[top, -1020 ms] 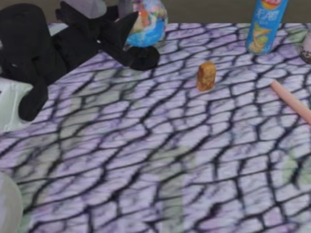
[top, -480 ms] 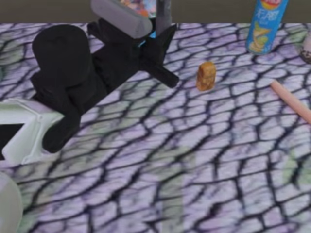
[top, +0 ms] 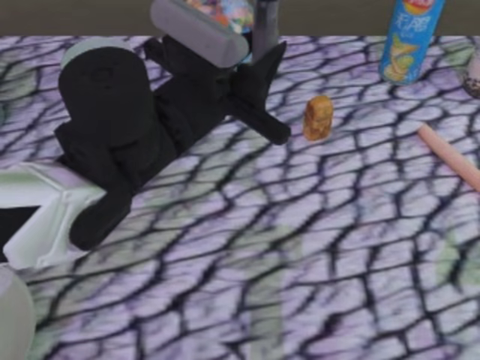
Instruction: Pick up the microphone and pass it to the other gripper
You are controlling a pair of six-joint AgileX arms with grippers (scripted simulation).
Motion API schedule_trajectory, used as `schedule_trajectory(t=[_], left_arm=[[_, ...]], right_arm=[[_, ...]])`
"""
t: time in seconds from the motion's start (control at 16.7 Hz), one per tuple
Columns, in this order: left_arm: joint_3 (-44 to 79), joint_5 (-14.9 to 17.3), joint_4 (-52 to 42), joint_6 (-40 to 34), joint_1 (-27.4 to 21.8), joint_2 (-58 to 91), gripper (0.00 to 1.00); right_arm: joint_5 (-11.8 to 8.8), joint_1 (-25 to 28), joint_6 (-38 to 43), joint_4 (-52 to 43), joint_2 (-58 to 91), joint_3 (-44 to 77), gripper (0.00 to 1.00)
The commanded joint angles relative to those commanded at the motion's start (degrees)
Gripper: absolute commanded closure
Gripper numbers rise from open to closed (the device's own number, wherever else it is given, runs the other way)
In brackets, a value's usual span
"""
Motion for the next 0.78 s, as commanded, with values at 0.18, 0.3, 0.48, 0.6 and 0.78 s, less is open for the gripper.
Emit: schedule_trajectory(t=[0.18,0.3,0.48,0.6,0.78], left_arm=[[-0.12,-0.08,0.01,-0.02,-0.11,-0.13,1.00],[-0.12,-0.08,0.01,-0.02,-0.11,-0.13,1.00],[-0.12,-0.08,0.01,-0.02,-0.11,-0.13,1.00],[-0.12,-0.08,0.01,-0.02,-0.11,-0.13,1.00],[-0.12,-0.08,0.01,-0.02,-0.11,-0.13,1.00]], right_arm=[[0.00,0.00,0.00,0.00,0.00,0.00,0.00],[-0.01,0.07,0.00,0.04,0.09,0.05,0.00],[-0.46,2.66,-0.04,1.87,3.82,2.10,0.00],[-0.92,5.97,0.06,4.53,9.40,5.07,0.00],[-1.64,12.29,0.45,10.19,21.06,11.32,0.00]])
